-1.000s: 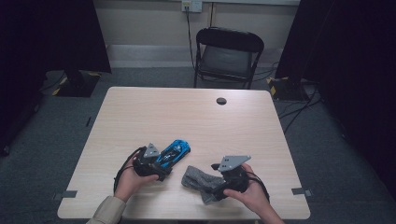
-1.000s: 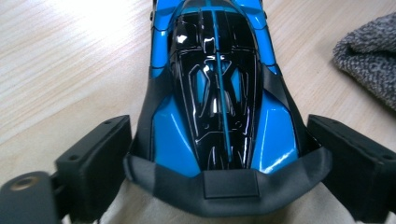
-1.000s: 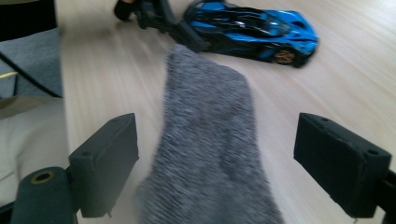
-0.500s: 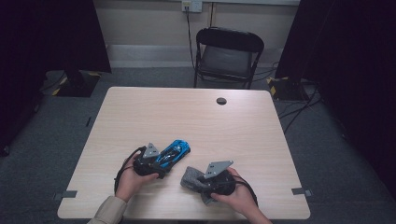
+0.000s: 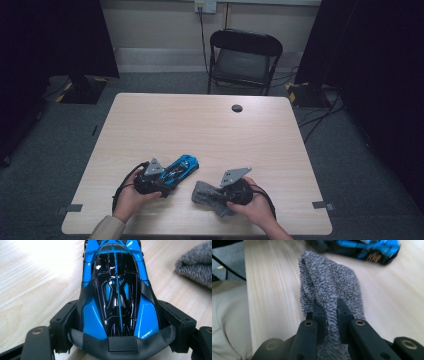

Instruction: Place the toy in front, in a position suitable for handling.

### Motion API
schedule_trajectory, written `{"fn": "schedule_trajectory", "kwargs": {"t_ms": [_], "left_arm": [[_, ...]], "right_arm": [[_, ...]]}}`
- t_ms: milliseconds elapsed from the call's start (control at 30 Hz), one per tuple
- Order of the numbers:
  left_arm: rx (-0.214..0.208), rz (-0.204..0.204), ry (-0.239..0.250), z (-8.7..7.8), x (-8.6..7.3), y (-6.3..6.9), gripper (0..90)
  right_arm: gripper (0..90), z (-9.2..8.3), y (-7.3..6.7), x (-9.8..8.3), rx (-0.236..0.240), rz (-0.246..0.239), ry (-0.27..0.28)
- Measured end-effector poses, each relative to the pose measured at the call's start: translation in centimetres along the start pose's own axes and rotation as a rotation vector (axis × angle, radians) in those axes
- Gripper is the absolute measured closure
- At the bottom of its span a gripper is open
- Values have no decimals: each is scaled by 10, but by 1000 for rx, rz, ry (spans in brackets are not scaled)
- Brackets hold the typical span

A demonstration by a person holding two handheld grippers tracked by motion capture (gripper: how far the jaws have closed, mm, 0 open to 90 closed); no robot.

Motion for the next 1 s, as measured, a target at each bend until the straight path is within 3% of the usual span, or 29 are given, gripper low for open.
{"fn": "schedule_trajectory", "kwargs": {"t_ms": [100, 233, 433, 600, 800, 900, 1000], "left_arm": [[3, 1, -8, -3, -2, 0, 237], [1, -6, -2, -5, -5, 1, 236], [-24, -8, 9, -8, -8, -1, 225], [-41, -22, -2, -11, -9, -2, 216], [-49, -40, 6, -12, -10, -4, 202], [-43, -23, 8, -13, -12, -4, 204], [-49, -35, 16, -13, -12, -4, 212]], "right_arm": [[815, -1, 6, 21, -6, -10, 34], [815, 2, 13, 33, -13, -5, 46], [815, 21, 24, 65, -19, -23, 43], [815, 34, 29, 80, -20, -50, 30], [813, 59, 30, 94, -13, -63, 15], [814, 72, 27, 100, 2, -74, -2], [813, 83, 19, 109, 43, -97, 7]]}}
Point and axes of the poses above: each handheld gripper's, and its own axes: z roughly forward along the jaws, x roughly out of its top, y roughly to its right, the point moved 2 cm from there along z, roughly forward along the jaws, and after that the axes turned 5 degrees about -z, right-handed, at the moved point
